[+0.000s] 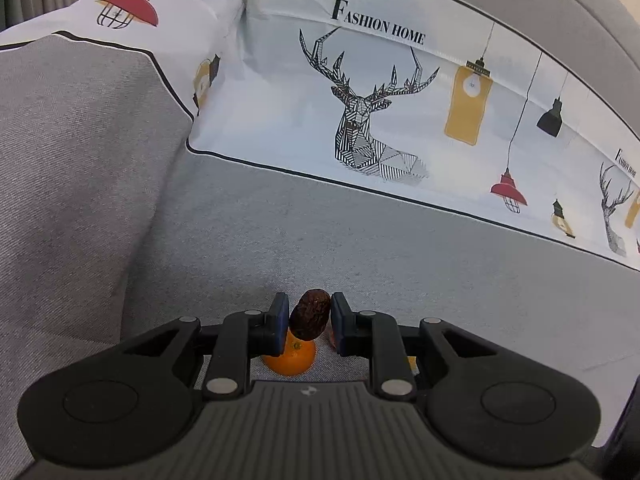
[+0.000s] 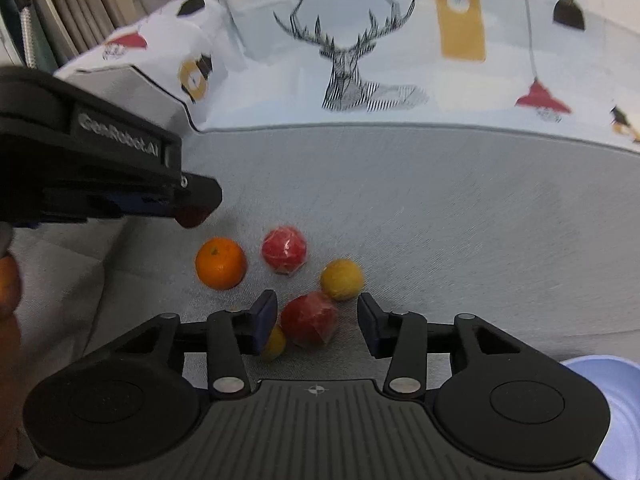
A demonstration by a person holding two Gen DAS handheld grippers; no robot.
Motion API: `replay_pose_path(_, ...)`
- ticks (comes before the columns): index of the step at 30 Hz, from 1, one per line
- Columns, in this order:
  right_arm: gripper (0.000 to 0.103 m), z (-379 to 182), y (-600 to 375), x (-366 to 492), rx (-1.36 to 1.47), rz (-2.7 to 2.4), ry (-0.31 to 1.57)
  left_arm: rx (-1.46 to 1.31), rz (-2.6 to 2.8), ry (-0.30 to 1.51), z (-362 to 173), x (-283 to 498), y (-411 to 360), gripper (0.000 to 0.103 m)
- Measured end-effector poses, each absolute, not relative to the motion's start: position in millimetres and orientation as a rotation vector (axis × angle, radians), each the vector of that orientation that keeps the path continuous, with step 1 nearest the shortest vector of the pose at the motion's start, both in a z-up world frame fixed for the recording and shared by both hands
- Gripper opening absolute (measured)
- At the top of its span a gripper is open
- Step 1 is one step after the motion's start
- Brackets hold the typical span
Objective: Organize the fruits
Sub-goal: 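Lift the date with the left tool while the right tool grasps a plastic-wrapped red fruit, then carry the date and wrapped red fruit over the plate and open both tools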
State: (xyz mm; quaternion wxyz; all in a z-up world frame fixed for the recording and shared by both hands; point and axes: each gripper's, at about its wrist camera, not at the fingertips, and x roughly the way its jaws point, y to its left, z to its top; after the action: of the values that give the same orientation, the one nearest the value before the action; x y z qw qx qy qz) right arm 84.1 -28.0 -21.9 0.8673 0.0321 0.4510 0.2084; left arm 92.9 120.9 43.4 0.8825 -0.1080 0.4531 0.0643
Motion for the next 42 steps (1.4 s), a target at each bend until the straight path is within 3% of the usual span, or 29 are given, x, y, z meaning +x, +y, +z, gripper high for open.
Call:
replay_pose_path(5, 0.047, -26, -23, 87, 0.060, 0.438, 0.950, -0.196, 0.140, 0.955, 39, 95, 117, 0.024)
replay_pose_path(9, 0.035, -28, -19, 82, 0.005, 0.447, 0.943, -0.169, 0.152, 0.962, 37, 94, 117, 0.024)
replay_pose_path(13, 0.034, -19, -21, 72, -0.037, 0.447, 0.891, -0.162, 0.168, 0.963, 35, 87, 120, 0.024)
replay_pose_path(26, 0.034, 92, -143, 24, 0.018, 0.355, 0.728, -0.047, 0.128, 0.903, 53, 38, 92, 0.025)
replay_pose_path(35, 0.034, 76, -213, -10, 0.090, 0.223, 0.719, 0.008, -0.056, 0.833, 60, -26, 31, 0.025)
replay_pose_path(42, 0.034, 67, -243, -15, 0.095, 0.177, 0.763, 0.074, -0.123, 0.845, 44, -28, -1, 0.025)
